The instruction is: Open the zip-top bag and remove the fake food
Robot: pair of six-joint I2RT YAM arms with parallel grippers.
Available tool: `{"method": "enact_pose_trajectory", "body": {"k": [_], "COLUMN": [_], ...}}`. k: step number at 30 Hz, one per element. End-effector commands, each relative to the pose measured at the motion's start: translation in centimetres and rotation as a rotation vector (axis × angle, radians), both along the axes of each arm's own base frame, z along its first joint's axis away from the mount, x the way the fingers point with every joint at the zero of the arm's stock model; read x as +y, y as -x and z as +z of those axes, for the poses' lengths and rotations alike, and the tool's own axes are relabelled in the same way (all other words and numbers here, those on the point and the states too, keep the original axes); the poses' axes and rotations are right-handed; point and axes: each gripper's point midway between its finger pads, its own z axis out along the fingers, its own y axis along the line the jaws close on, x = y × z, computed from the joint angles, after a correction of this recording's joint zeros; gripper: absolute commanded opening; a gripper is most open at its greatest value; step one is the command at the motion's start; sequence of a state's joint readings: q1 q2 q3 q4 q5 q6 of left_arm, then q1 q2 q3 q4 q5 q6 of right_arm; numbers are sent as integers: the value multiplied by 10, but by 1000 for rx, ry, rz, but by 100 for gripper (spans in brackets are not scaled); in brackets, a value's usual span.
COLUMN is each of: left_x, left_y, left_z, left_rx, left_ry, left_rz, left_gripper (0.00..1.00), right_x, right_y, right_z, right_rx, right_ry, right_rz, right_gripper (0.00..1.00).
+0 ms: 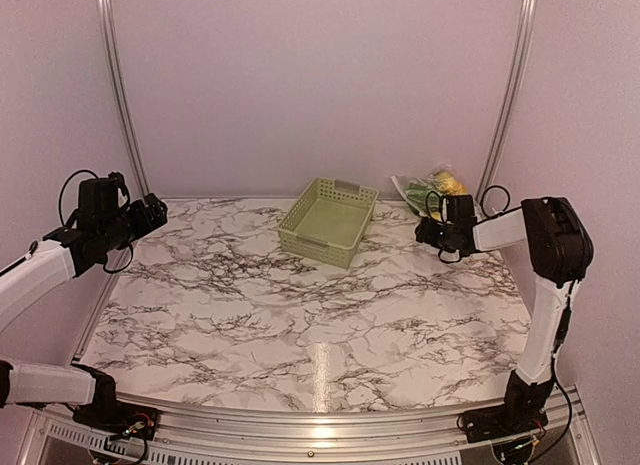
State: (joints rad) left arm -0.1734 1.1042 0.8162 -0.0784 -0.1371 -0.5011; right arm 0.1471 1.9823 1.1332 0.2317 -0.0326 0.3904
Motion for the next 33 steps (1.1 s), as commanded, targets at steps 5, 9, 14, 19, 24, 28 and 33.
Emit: {"method": "enact_pose_trajectory", "body": {"k": [5, 9, 14, 19, 24, 28, 33], "left_x": [7, 8, 8, 11, 14, 14, 3], "left_y": [2, 0, -2, -5, -6, -7, -11], "left_z": [8, 4, -1, -2, -2, -3, -1], "left_rx": [-29, -21, -12, -8, -6, -7, -25], "left_ry": [-27, -31, -38, -53, -65, -68, -47], "left_rz": [28, 34, 38, 50, 59, 59, 3], "left_gripper": [99, 99, 99, 99, 99, 99, 99], "right_x": [-19, -23, -28, -33, -37, -30, -15], "right_y": [-26, -36, -57, -68, -62, -50, -30], "right_z": [-25, -40, -40, -50, -53, -38, 10], "right_rx": [14, 36, 50, 92, 111, 93, 25], "right_ry": [27, 47, 72, 78, 80, 61, 56], "right_rz": [-161, -190, -228, -252, -268, -221, -129], "right_gripper": [67, 66, 60, 50, 23, 0, 0]}}
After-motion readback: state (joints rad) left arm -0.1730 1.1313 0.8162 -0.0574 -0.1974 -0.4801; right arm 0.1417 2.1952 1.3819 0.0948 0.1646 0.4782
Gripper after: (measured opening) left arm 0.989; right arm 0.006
